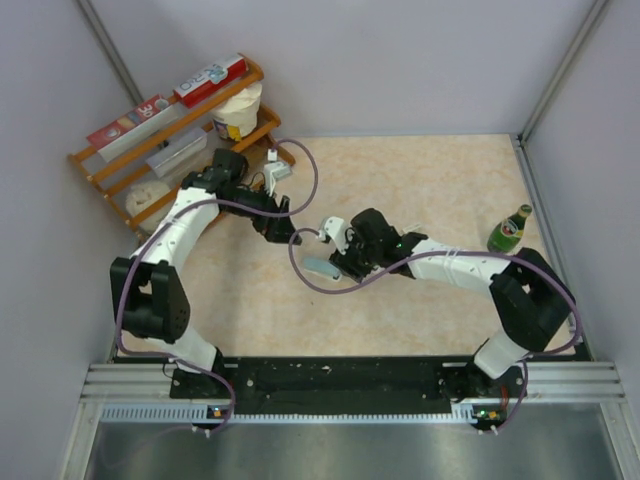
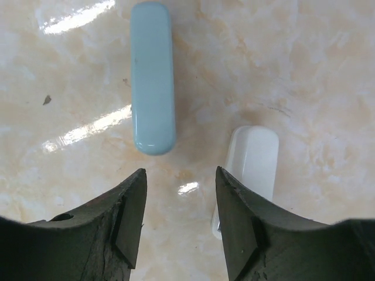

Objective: Load the staples into the stapler

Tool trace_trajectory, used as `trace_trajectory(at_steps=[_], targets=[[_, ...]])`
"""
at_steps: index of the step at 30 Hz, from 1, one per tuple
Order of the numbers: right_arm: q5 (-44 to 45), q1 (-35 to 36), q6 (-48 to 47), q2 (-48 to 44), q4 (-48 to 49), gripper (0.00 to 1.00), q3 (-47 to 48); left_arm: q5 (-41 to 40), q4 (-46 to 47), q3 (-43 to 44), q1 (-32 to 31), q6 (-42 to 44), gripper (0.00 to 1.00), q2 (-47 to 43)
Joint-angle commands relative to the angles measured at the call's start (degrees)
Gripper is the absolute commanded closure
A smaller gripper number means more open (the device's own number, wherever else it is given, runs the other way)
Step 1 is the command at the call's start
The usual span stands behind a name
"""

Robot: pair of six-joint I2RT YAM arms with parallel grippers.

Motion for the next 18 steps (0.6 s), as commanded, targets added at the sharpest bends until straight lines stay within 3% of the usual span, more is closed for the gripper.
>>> trace_trajectory(at_steps=[1,5,8,12,15,18], targets=[[-2.17,-0.34,-1.54,-5.25,-0.05,0.47,0.55,-0.62,2.54,-1.30,2.41,-2.05,0.02,-7.54],[-1.73,-0.52,-2.33,-8.59,-0.49,0.30,0.72,-5.71,7.54,-6.39,5.39,-5.30,0.01,-14.13],[-1.29,-1.31,-2.42,-10.61,-0.49,0.01,1.16,-12.29,13.43,-11.22,7.51,-9.51,0.01,-20.81],[1.78,-2.54,-1.81,-13.60,-0.66,0.01,2.39,-23.11,20.38,-17.20,8.57,-13.57,0.01,-28.90],[6.43,-3.68,-0.06,-16.94,-1.10,0.01,4.06,-24.88,24.34,-21.60,8.65,-14.18,0.01,-33.91],[17.22,-3.68,0.92,-20.10,-2.07,0.01,5.73,-25.06,24.18,-22.49,8.65,-13.58,0.01,-36.64]])
